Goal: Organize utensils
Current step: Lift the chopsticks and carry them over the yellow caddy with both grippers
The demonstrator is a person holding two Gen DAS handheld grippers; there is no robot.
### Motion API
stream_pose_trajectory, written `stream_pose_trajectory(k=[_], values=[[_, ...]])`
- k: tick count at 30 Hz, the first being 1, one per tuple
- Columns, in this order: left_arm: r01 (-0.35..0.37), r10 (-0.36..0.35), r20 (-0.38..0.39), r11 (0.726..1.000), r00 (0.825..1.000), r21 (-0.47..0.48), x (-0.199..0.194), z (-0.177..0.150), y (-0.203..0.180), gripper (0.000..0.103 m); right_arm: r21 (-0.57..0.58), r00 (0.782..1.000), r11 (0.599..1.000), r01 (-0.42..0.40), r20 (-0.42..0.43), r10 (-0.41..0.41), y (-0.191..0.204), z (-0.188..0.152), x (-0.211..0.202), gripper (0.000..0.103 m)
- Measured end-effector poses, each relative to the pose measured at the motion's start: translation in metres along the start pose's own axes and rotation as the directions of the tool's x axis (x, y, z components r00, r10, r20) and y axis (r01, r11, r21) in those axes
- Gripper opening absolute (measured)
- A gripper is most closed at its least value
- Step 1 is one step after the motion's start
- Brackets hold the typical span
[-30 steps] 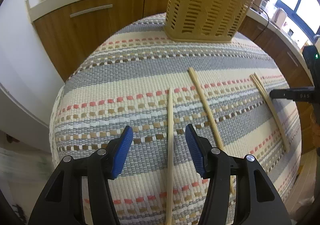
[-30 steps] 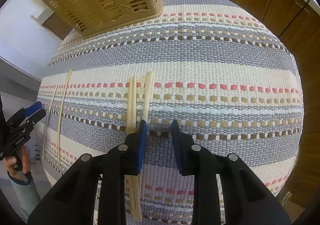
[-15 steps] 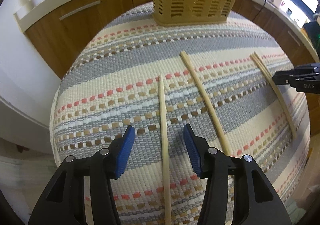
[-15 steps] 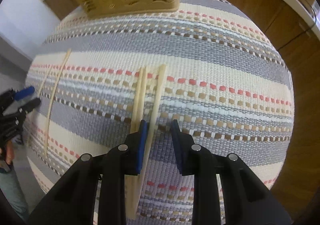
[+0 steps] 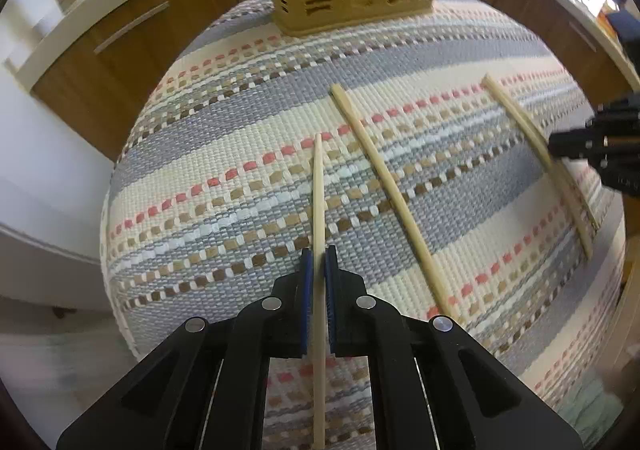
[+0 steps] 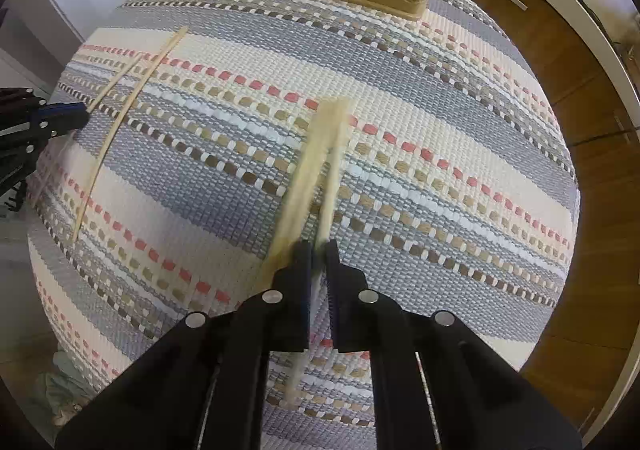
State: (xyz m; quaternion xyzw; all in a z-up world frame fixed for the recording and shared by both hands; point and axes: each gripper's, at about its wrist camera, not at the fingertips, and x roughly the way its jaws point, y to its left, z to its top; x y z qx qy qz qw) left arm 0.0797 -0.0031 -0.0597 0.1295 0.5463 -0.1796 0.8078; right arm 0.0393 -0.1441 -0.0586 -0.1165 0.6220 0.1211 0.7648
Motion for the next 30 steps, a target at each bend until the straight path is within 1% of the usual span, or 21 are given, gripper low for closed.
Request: stream_pose_trajectory(k=[3, 7, 11, 14, 15, 16, 17, 19, 22, 23, 24, 26, 28, 29, 30], values=[[0.036, -0.034, 0.061, 0.999, 0.998, -0.035, -0.013, 0.0, 0.003, 0.004, -0.001, 1.0, 1.0, -0.01, 0.028, 0.01, -0.002, -0.004, -0.007, 0.005], [0.075, -0.067, 0.157, 0.996, 0.985, -0.047, -0.037, 0.005, 0.008, 0.004, 0.009, 0.995, 0.999, -0.034, 0.09, 0.033, -0.006, -0.007, -0.028, 0.004], [0.094, -0.079, 0.266, 0.995, 0.961, -0.044, -0.068, 0.014, 0.009, 0.004, 0.003, 0.98, 0.998, -0.061, 0.191, 0.059, -0.005, -0.005, -0.061, 0.004], [0.107, -0.088, 0.35, 0.994, 0.933, -0.036, -0.093, 0.028, 0.007, 0.004, -0.006, 0.96, 0.996, -0.085, 0.269, 0.083, -0.013, 0.0, -0.09, 0.004], [0.112, -0.09, 0.374, 0.993, 0.923, -0.035, -0.101, 0.03, 0.006, 0.004, -0.009, 0.952, 0.996, -0.089, 0.293, 0.088, -0.024, 0.004, -0.101, 0.004], [0.121, -0.096, 0.411, 0.992, 0.907, -0.034, -0.113, 0.036, 0.007, 0.004, -0.01, 0.942, 0.996, -0.091, 0.322, 0.089, -0.027, 0.006, -0.11, 0.005], [0.126, -0.1, 0.433, 0.991, 0.896, -0.033, -0.12, 0.038, 0.009, 0.004, -0.011, 0.931, 0.995, -0.096, 0.354, 0.094, -0.036, 0.009, -0.119, 0.004], [0.136, -0.105, 0.488, 0.99, 0.866, -0.029, -0.137, 0.05, 0.008, 0.004, -0.005, 0.91, 0.994, -0.108, 0.403, 0.101, -0.049, 0.015, -0.14, 0.005], [0.147, -0.108, 0.557, 0.989, 0.823, -0.025, -0.161, 0.069, 0.008, 0.004, 0.015, 0.867, 0.993, -0.12, 0.489, 0.098, -0.068, 0.031, -0.169, 0.005], [0.154, -0.112, 0.587, 0.988, 0.802, -0.022, -0.171, 0.078, 0.008, 0.004, 0.018, 0.851, 0.992, -0.125, 0.516, 0.098, -0.073, 0.033, -0.177, 0.005], [0.159, -0.117, 0.605, 0.987, 0.788, -0.016, -0.177, 0.085, 0.008, 0.004, 0.022, 0.838, 0.992, -0.123, 0.538, 0.091, -0.074, 0.036, -0.184, 0.005], [0.164, -0.124, 0.64, 0.986, 0.758, -0.003, -0.189, 0.101, 0.005, 0.004, 0.031, 0.803, 0.992, -0.126, 0.591, 0.084, -0.085, 0.047, -0.198, 0.005], [0.165, -0.13, 0.671, 0.986, 0.73, 0.012, -0.198, 0.115, 0.003, 0.004, 0.04, 0.778, 0.991, -0.129, 0.624, 0.076, -0.094, 0.054, -0.207, 0.004], [0.155, -0.124, 0.693, 0.988, 0.71, 0.017, -0.202, 0.125, 0.0, 0.004, 0.055, 0.762, 0.991, -0.123, 0.645, 0.058, -0.1, 0.061, -0.211, 0.005], [0.15, -0.12, 0.704, 0.989, 0.7, 0.019, -0.206, 0.129, -0.001, 0.004, 0.064, 0.753, 0.991, -0.12, 0.656, 0.049, -0.104, 0.066, -0.212, 0.005]])
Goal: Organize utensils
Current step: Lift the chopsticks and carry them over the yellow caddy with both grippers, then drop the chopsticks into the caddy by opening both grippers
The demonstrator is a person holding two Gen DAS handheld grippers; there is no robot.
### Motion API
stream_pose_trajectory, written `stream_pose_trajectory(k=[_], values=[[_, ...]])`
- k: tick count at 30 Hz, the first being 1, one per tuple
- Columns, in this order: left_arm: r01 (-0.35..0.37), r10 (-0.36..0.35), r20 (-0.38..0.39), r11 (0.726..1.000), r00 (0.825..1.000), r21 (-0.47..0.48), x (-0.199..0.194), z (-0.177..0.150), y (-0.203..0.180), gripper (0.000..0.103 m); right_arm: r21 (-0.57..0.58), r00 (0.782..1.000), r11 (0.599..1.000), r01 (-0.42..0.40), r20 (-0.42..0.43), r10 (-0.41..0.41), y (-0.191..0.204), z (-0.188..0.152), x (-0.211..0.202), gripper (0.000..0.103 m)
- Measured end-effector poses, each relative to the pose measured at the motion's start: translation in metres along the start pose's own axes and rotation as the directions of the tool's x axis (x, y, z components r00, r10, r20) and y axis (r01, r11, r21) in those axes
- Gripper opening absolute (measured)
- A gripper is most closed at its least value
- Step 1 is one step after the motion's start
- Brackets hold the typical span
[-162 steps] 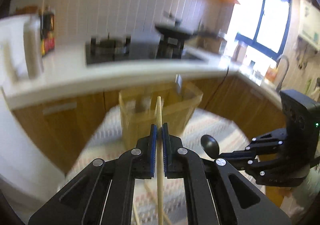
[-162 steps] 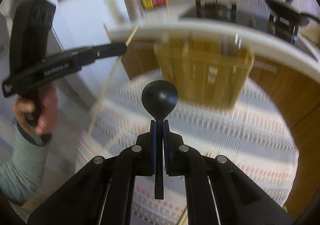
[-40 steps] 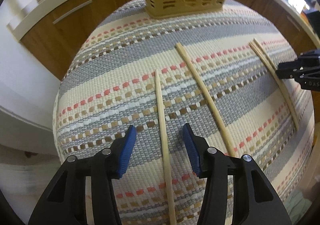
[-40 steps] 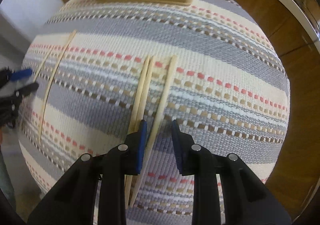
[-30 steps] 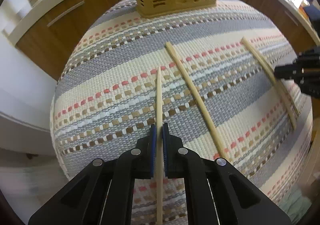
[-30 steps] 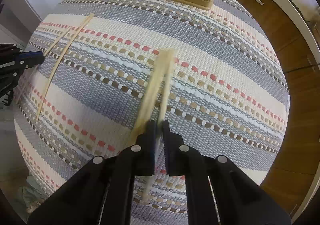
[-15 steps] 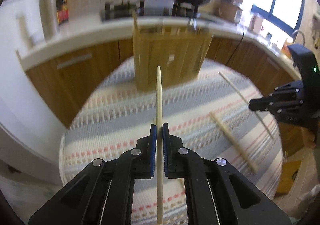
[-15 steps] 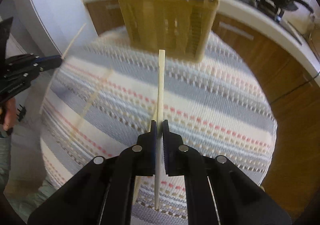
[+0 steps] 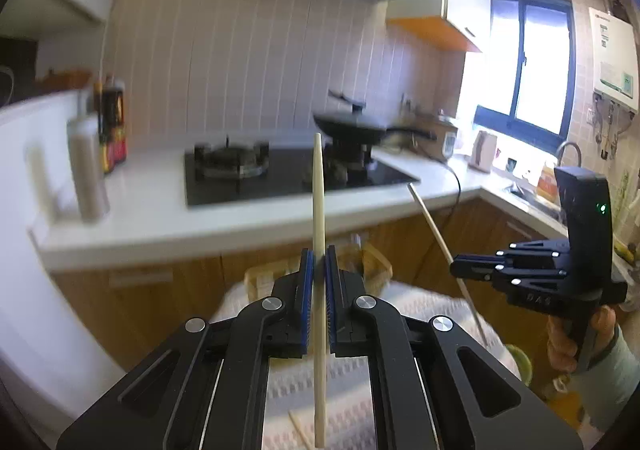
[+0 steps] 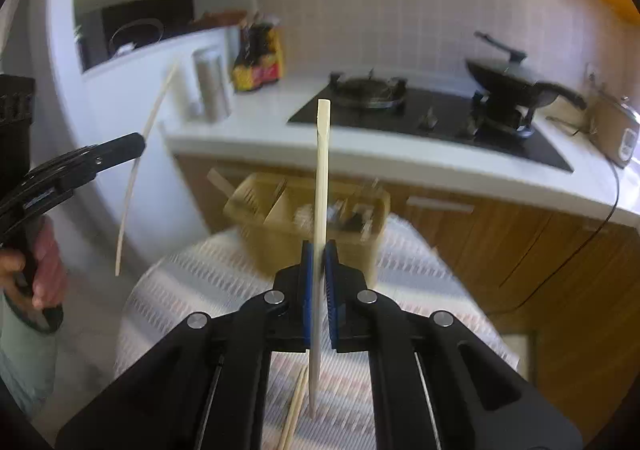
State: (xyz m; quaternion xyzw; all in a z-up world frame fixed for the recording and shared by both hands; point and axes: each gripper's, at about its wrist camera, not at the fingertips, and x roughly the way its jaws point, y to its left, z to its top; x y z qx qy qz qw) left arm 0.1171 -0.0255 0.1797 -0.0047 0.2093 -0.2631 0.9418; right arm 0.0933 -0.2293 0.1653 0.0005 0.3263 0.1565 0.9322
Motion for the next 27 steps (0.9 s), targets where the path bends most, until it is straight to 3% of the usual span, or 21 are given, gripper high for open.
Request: stream_pose_trajectory(k=[6, 14, 19, 27], values=[[-0.03, 0.03, 0.081, 1.0, 0.996, -0.002, 0.036, 0.027, 0.001, 0.004, 0.034, 0.992, 0.999, 0.016, 0.122, -0.02, -0.024, 0.033, 0.023, 0.005], [-0.048, 0.067, 0.164, 0.992, 0.984, -0.12, 0.088, 0.028, 0.04, 0.004, 0.028, 0.951, 0.999, 0.031, 0.307, -0.038, -0.041, 0.052, 0.059, 0.005], [-0.063, 0.102, 0.234, 0.983, 0.967, -0.17, 0.105, 0.017, 0.059, 0.004, 0.043, 0.935, 0.999, 0.032, 0.353, -0.045, -0.051, 0.052, 0.087, 0.005], [-0.082, 0.128, 0.322, 0.985, 0.938, -0.151, 0.115, -0.005, 0.061, 0.004, 0.034, 0.919, 0.999, 0.04, 0.39, -0.05, -0.056, 0.037, 0.115, 0.005]])
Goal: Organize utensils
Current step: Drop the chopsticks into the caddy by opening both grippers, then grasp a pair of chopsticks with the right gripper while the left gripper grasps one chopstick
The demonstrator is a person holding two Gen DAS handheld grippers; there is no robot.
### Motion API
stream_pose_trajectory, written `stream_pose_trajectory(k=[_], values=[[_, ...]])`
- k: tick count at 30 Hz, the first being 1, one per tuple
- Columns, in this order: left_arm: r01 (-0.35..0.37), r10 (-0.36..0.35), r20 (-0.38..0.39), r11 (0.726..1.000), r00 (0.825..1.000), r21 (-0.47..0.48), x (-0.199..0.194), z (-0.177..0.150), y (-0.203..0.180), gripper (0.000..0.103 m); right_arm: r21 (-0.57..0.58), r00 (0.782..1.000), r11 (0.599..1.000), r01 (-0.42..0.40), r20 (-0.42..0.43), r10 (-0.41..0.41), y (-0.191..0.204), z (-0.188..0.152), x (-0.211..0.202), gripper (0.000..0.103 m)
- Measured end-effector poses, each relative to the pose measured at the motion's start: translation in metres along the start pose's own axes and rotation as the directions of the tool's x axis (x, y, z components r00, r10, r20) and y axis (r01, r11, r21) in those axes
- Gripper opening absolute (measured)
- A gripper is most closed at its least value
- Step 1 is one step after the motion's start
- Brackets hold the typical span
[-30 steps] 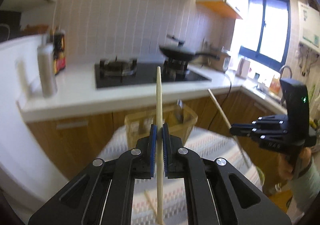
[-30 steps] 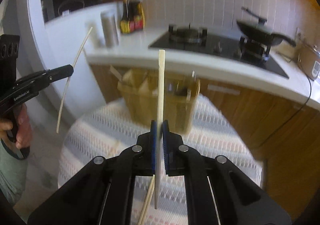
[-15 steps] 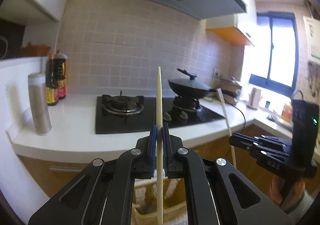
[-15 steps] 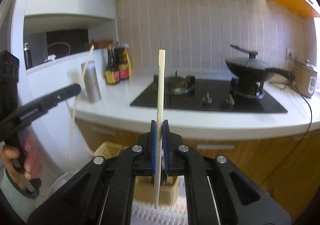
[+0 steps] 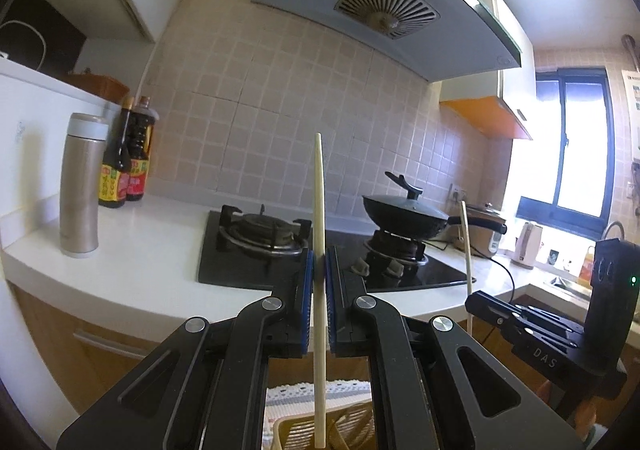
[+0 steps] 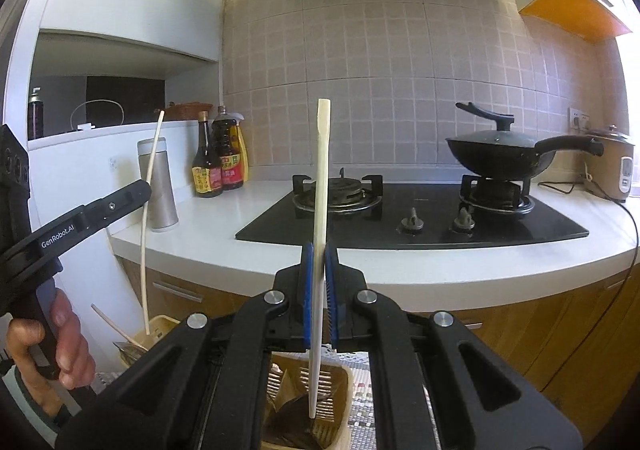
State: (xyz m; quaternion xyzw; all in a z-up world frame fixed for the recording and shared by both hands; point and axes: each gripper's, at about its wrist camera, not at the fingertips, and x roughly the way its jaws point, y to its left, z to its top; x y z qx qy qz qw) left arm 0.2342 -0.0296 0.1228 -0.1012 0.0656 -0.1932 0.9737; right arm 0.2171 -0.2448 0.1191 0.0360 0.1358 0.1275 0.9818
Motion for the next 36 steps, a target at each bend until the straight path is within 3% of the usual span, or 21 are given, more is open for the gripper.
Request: stream_pose_trajectory(k=[4, 12, 15, 19, 22, 24, 26, 27, 31, 36], values=[[-0.014, 0.013, 0.027, 0.999, 1.0, 0.037, -0.001, -0.011, -0.004, 0.004, 0.004, 1.0, 1.0, -0.016, 0.009, 0.016, -0.002, -0.01, 0.004, 0.005], [0.022, -0.023, 0.012, 0.999, 1.0, 0.048, -0.001, -0.023, -0.004, 0.005, 0.007, 1.0, 1.0, -0.021, 0.016, 0.021, -0.005, -0.025, -0.003, 0.005], [0.04, -0.039, -0.014, 0.999, 0.999, 0.027, -0.005, -0.026, -0.002, 0.016, 0.003, 1.0, 1.0, -0.023, -0.006, 0.023, -0.005, -0.03, -0.01, 0.006], [0.053, -0.053, -0.038, 0.999, 0.998, -0.012, -0.013, -0.024, 0.004, 0.019, 0.002, 0.999, 1.0, -0.022, -0.037, 0.022, -0.005, -0.033, -0.024, 0.008], [0.063, -0.064, -0.04, 0.997, 0.997, -0.042, -0.029, -0.018, 0.008, 0.035, 0.016, 0.998, 0.999, -0.029, -0.056, 0.03, -0.004, -0.035, -0.041, 0.016], [0.067, -0.069, -0.043, 0.997, 0.997, -0.044, -0.043, -0.014, 0.007, 0.038, 0.018, 0.998, 1.0, -0.025, -0.059, 0.027, -0.002, -0.037, -0.055, 0.024], [0.076, -0.078, -0.045, 0.996, 0.996, -0.038, -0.057, -0.011, 0.004, 0.043, 0.025, 0.998, 0.999, -0.022, -0.063, 0.024, 0.001, -0.039, -0.07, 0.049], [0.079, -0.08, -0.044, 0.996, 0.996, -0.033, -0.065, -0.009, 0.002, 0.046, 0.026, 0.998, 0.999, -0.019, -0.063, 0.021, 0.003, -0.04, -0.076, 0.052], [0.075, -0.075, -0.03, 0.997, 0.997, -0.007, -0.102, -0.004, -0.008, 0.063, 0.009, 0.996, 1.0, -0.005, -0.089, 0.006, 0.016, -0.044, -0.102, 0.052], [0.084, -0.083, -0.028, 0.996, 0.996, 0.024, -0.143, -0.002, -0.018, 0.067, -0.022, 0.991, 1.0, 0.009, -0.136, -0.012, 0.037, -0.048, -0.135, 0.052]])
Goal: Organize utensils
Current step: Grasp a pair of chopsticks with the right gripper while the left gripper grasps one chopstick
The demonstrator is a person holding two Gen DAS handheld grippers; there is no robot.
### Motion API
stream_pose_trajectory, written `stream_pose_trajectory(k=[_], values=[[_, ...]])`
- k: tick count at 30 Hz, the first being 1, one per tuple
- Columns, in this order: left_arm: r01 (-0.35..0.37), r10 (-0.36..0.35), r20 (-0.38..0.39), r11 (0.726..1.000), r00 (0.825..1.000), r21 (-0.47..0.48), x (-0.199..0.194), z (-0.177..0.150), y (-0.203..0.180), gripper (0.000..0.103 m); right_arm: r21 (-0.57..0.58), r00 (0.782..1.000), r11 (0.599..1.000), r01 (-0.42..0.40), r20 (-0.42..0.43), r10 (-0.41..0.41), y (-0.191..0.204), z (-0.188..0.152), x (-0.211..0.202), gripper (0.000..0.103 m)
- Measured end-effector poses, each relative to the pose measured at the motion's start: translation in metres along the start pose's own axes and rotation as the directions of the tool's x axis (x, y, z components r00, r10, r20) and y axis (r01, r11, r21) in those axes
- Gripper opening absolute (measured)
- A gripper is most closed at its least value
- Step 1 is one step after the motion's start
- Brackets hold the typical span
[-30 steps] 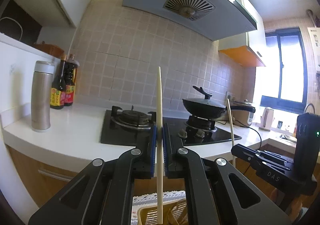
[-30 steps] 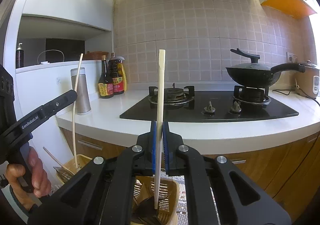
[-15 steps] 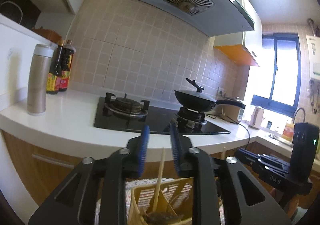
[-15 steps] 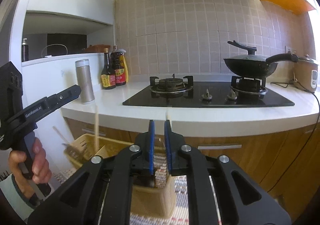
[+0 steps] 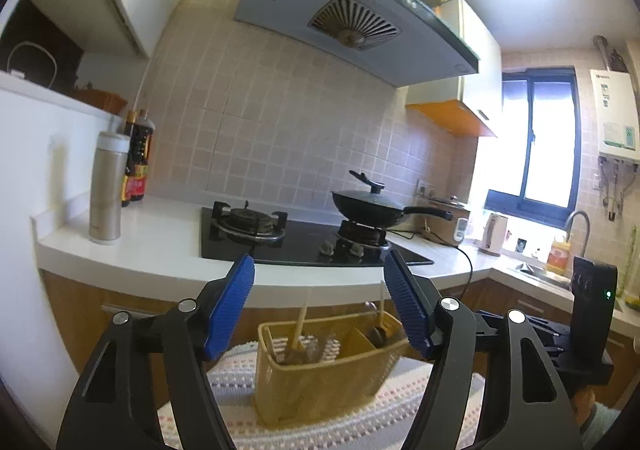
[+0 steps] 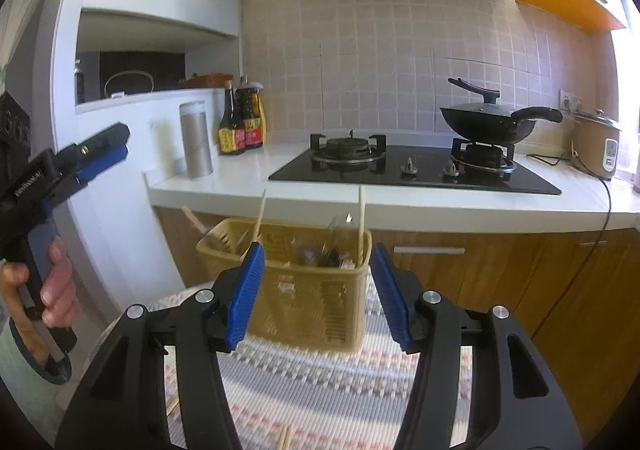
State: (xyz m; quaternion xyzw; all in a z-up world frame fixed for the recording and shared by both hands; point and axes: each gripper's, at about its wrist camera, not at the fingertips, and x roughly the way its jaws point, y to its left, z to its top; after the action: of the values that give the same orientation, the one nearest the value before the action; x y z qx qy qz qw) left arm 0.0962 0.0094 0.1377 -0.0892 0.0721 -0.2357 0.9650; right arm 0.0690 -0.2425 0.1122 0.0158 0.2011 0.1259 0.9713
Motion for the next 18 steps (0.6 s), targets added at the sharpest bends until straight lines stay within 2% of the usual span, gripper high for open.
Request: stream_pose_trajectory(k=[2, 4, 6, 8, 9, 12, 14, 16, 18], values=[[0.003, -0.003, -0.011, 1.0, 1.0, 0.012, -0.013, -0.001, -0.005, 0.068, -0.023, 0.997, 0.999, 0.04, -0.064, -0.041, 0.009, -0.004, -0.006, 0.052], [0.001, 0.0, -0.03, 1.0, 1.0, 0.023, -0.023, -0.003, -0.009, 0.069, -0.053, 0.981, 0.996, 0.068, -0.176, -0.076, 0.017, -0.009, -0.001, 0.052], [-0.012, 0.014, -0.074, 0.999, 0.997, 0.034, -0.032, -0.008, -0.014, 0.071, -0.066, 0.945, 0.991, 0.114, -0.301, -0.129, 0.023, -0.021, 0.005, 0.052], [-0.013, 0.017, -0.129, 0.999, 0.991, 0.036, -0.037, -0.014, -0.016, 0.073, -0.043, 0.911, 0.992, 0.116, -0.392, -0.123, 0.024, -0.035, 0.009, 0.052], [-0.001, 0.007, -0.176, 0.999, 0.984, 0.033, -0.037, -0.019, -0.016, 0.075, -0.009, 0.893, 0.994, 0.107, -0.438, -0.1, 0.022, -0.044, 0.009, 0.052], [0.017, -0.005, -0.296, 0.999, 0.955, 0.036, -0.037, -0.034, -0.017, 0.075, 0.046, 0.864, 0.993, 0.113, -0.499, -0.075, 0.019, -0.063, 0.009, 0.052], [-0.004, 0.025, -0.351, 0.998, 0.936, 0.061, -0.037, -0.044, -0.017, 0.075, 0.064, 0.847, 0.989, 0.134, -0.525, -0.081, 0.017, -0.074, 0.008, 0.052], [-0.027, 0.056, -0.404, 0.997, 0.913, 0.077, -0.036, -0.055, -0.016, 0.075, 0.101, 0.833, 0.987, 0.129, -0.55, -0.052, 0.013, -0.082, 0.007, 0.052], [-0.034, 0.066, -0.482, 0.997, 0.873, 0.073, -0.031, -0.073, -0.011, 0.075, 0.14, 0.819, 0.984, 0.113, -0.574, -0.012, 0.012, -0.093, 0.008, 0.052]])
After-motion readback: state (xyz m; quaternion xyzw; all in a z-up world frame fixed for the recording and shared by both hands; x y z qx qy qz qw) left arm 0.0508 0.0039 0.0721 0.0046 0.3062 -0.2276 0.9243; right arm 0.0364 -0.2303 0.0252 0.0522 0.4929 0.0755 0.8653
